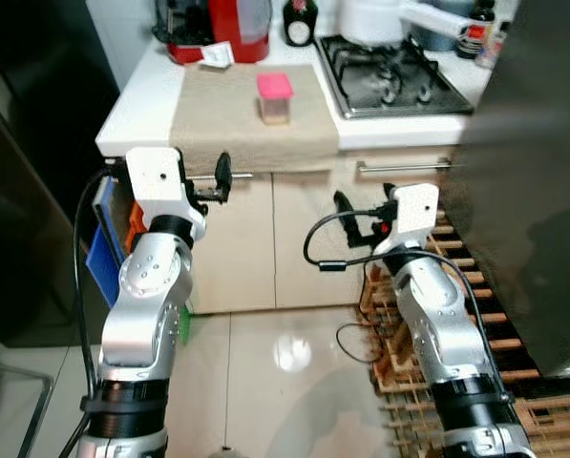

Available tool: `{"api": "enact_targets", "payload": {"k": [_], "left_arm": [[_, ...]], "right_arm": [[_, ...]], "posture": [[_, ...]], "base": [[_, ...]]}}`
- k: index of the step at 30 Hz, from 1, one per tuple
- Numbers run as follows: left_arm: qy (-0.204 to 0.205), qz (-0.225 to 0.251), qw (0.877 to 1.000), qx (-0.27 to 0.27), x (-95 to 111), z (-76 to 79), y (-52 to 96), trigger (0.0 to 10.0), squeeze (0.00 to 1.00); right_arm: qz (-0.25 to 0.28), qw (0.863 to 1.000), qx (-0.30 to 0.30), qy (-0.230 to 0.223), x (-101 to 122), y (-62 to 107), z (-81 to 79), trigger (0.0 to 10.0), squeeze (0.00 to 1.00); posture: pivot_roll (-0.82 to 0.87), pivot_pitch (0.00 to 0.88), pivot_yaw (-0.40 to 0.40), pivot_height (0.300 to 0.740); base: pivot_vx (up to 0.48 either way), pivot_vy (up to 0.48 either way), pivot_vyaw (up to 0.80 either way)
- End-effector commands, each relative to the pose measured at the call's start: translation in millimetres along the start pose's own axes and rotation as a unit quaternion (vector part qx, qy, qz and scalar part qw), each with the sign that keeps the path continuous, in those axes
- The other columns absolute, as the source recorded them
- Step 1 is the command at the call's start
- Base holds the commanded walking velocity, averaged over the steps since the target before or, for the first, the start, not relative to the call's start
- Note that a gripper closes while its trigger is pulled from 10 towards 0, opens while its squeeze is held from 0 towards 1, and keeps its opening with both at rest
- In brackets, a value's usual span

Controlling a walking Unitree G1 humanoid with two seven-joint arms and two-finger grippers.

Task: Restocking fridge

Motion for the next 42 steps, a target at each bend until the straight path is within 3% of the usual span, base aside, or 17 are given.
{"api": "enact_targets", "payload": {"k": [1,8,17,20,23,27,32,42], "left_arm": [[0.006,0.004,1.0,-0.012,2.8,6.6,-4.5,10.0,0.0],[0.007,0.006,1.0,-0.012,4.3,6.4,-7.7,10.0,0.0],[0.028,0.028,0.999,-0.016,13.9,9.5,-7.8,10.0,0.0],[0.033,0.029,0.999,-0.017,14.3,11.1,-7.4,10.0,0.0],[0.01,0.037,0.999,-0.019,17.6,13.0,-8.0,10.0,0.0],[0.009,0.039,0.999,-0.021,18.7,14.8,-8.9,10.0,0.0],[0.006,0.024,0.999,-0.023,16.1,18.4,-14.5,10.0,0.0],[0.005,0.021,0.999,-0.032,15.1,27.8,-20.2,10.0,0.0]], "right_arm": [[0.002,1.0,-0.011,0.002,2.2,-0.3,6.9,10.0,0.23],[0.01,1.0,-0.012,0.011,5.8,-0.5,6.0,10.0,0.24],[0.055,0.998,0.014,0.03,35.7,-8.3,-7.4,10.0,0.23],[0.052,0.998,0.022,0.033,35.3,-8.8,-8.2,10.0,0.29],[0.049,0.998,0.012,0.033,34.2,-8.7,-4.9,10.0,0.26],[0.052,0.998,0.013,0.038,36.5,-8.1,-6.6,10.0,0.24],[0.076,0.996,0.016,0.049,54.7,-7.4,-11.1,10.0,0.24],[0.06,0.997,-0.017,0.039,50.0,-10.5,7.5,10.0,0.23]], "posture": [[-0.02,0.0,0.052,0.74],[-0.02,0.0,0.051,0.74],[-0.02,0.0,0.048,0.74],[-0.02,0.0,0.045,0.74],[-0.01,0.0,0.037,0.74],[-0.02,0.0,0.034,0.74],[-0.02,0.0,0.031,0.74],[-0.03,0.0,0.017,0.74]], "base": [[0.439,0.0,0.0],[0.441,0.0,0.0],[0.394,0.123,0.0],[0.0,0.472,0.42],[0.0,0.48,0.61],[0.0,0.0,0.0],[0.0,0.0,0.0],[0.0,0.0,0.0]]}}
Point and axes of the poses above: a point about 5 cm out from each wrist's last joint towards the gripper, its own y axis pointing back from the gripper into the wrist, its own x axis along the axis of the wrist's last joint, z = x × y, the point moved 5 cm from there along -y, pointing out of the wrist towards the gripper, and after that the axes turned 11 degrees about -y, right-handed, at the moved point
